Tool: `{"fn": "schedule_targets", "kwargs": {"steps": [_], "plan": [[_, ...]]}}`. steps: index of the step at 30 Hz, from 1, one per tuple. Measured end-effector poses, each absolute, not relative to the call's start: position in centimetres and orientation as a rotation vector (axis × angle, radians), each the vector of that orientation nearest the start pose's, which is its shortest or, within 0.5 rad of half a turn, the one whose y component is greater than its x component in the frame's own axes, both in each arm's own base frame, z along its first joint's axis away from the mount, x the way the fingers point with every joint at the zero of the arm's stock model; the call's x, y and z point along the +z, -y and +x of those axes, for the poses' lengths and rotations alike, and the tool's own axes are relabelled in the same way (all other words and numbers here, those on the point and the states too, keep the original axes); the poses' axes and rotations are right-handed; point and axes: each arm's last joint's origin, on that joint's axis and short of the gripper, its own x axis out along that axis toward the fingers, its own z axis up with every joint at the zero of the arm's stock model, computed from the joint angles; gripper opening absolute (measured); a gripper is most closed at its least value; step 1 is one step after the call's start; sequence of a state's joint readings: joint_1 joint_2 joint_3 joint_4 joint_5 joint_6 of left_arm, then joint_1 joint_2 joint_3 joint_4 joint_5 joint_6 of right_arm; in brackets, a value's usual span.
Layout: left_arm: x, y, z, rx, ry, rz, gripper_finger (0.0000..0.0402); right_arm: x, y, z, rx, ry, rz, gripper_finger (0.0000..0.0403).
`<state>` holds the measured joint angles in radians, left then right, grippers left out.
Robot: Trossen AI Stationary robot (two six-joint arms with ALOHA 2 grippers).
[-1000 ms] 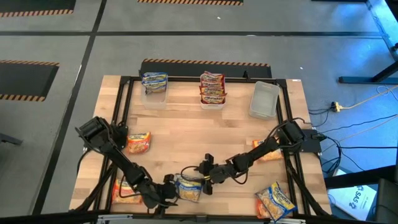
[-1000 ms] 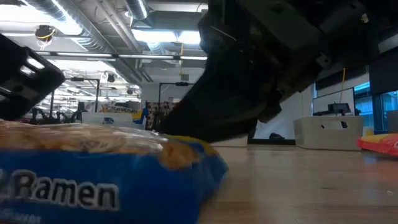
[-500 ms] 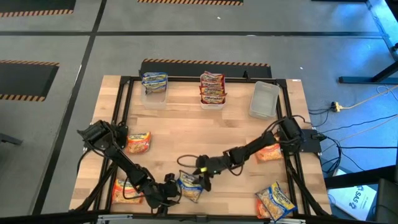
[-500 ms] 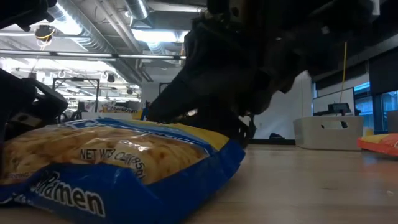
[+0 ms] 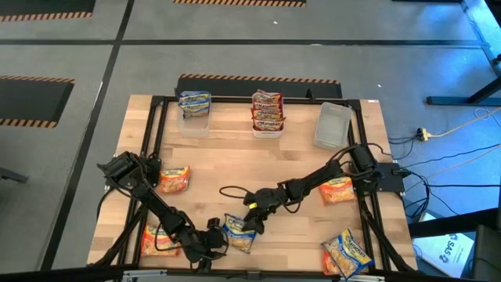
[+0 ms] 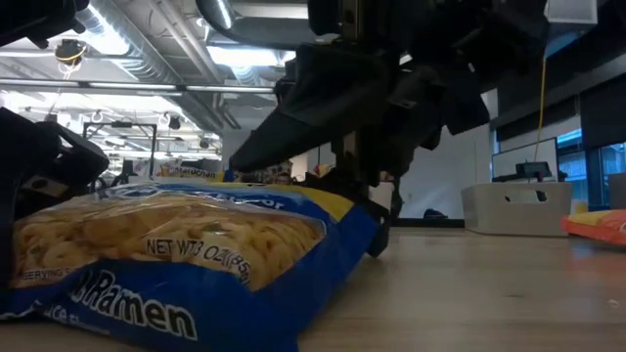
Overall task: Sort Maruchan noodles
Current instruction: Put the blue noodle pack into the transparent bin
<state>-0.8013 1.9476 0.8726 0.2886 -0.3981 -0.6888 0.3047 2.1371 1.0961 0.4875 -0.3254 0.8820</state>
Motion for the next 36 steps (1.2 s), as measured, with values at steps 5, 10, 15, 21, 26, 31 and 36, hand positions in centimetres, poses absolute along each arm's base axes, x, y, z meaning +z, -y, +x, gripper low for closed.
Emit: {"fn": "schedule_targets", "kwargs": {"steps": [5, 10, 15, 21, 26, 31, 36], "plan": [[9.5, 24.5, 25.4, -0.135, -0.739, -0.204, 0.0163, 9.5, -13.7, 40.3, 0.341, -0.811, 0.840, 0.0232], [9.5, 24.4, 25.5, -0.132, -0.738, -0.199, 0.0161, 9.7, -14.1, 41.1, 0.325, -0.899, 0.799, 0.0232], [9.5, 24.3, 25.6, -0.127, -0.737, -0.198, 0.0160, 10.4, -14.3, 41.8, 0.332, -0.911, 0.780, 0.0232], [9.5, 24.3, 25.6, -0.127, -0.736, -0.197, 0.0160, 10.7, -14.4, 42.1, 0.342, -0.903, 0.768, 0.0206], [9.5, 24.3, 25.6, -0.131, -0.739, -0.197, 0.0160, 11.0, -14.3, 42.2, 0.333, -0.893, 0.764, 0.0147], [9.8, 24.4, 25.5, -0.166, -0.750, -0.192, 0.0160, 11.2, -14.4, 42.3, 0.351, -0.872, 0.745, 0.0120], [11.3, 24.0, 25.0, -0.214, -0.789, -0.184, 0.0160, 11.4, -14.5, 42.3, 0.372, -0.866, 0.735, 0.0125]]}}
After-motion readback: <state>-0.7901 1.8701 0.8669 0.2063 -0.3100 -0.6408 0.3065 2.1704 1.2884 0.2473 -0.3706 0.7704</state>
